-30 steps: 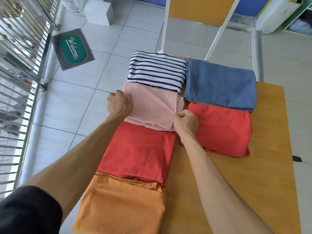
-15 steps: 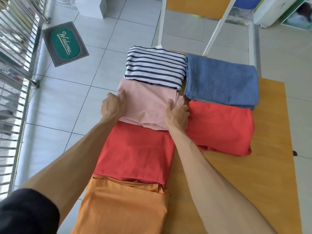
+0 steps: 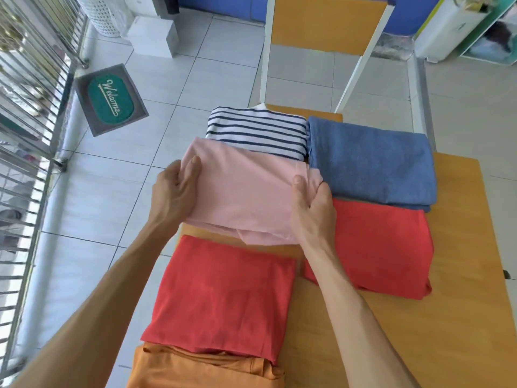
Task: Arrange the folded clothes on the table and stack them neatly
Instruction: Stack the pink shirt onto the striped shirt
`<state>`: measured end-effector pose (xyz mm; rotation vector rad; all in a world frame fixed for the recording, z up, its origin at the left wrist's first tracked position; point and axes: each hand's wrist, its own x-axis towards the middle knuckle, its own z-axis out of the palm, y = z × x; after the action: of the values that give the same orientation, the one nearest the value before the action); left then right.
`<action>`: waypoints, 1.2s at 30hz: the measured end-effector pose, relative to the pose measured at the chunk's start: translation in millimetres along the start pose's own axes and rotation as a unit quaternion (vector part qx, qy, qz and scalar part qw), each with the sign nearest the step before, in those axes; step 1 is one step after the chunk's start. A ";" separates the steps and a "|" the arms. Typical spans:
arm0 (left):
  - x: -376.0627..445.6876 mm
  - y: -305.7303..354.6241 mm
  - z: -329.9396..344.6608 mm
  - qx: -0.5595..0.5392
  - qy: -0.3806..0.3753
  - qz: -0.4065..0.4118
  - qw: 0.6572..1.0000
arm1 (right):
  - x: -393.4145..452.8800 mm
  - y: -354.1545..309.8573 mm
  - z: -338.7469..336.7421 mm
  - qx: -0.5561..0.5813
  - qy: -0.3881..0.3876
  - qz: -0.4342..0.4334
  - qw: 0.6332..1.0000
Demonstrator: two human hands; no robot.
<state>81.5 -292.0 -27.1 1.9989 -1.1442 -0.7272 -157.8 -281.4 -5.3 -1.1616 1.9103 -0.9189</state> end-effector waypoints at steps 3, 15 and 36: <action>29.4 28.6 -2.1 -0.031 0.013 0.011 0.999 | 32.8 -27.7 -1.3 -0.004 -0.002 -0.037 0.999; 147.8 43.8 58.1 -0.043 -0.035 -0.057 0.997 | 153.8 -48.6 45.4 -0.154 0.007 -0.035 0.987; 144.3 35.2 71.5 -0.013 -0.024 -0.133 0.991 | 166.3 -49.9 39.0 -0.266 -0.006 -0.070 0.961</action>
<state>75.6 -453.7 -58.6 2.1461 -0.8997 -0.9229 -161.7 -459.0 -16.5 -1.6217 2.1554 -0.4673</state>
